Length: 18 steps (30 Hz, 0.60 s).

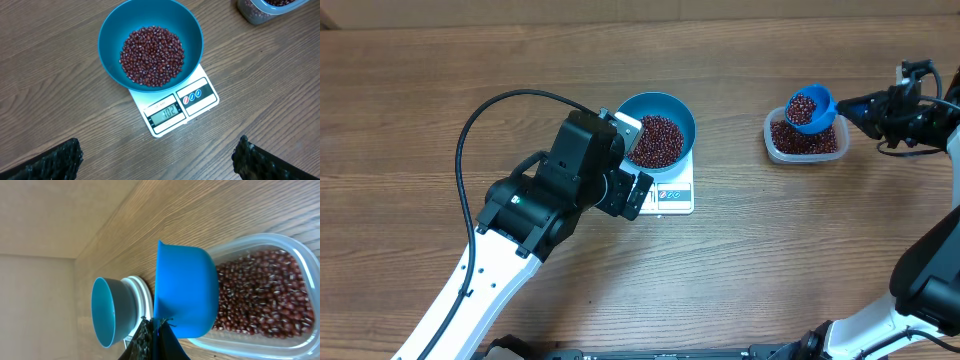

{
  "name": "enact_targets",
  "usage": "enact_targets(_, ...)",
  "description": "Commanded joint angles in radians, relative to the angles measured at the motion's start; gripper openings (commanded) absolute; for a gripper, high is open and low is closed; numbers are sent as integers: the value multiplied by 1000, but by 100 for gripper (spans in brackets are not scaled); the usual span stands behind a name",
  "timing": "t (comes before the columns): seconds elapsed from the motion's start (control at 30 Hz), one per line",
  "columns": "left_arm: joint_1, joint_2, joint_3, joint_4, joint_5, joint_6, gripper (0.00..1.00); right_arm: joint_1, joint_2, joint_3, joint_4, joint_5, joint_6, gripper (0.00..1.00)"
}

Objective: Scoop item into bowl and weigh 150g on scale

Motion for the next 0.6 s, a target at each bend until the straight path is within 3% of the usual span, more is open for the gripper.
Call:
enact_targets(0.0, 5, -10, 16, 2, 7, 12, 99, 31, -69, 36, 9, -46, -13, 4)
enact_targets(0.57, 5, -10, 16, 2, 7, 12, 100, 311, -206, 36, 148, -45, -14, 4)
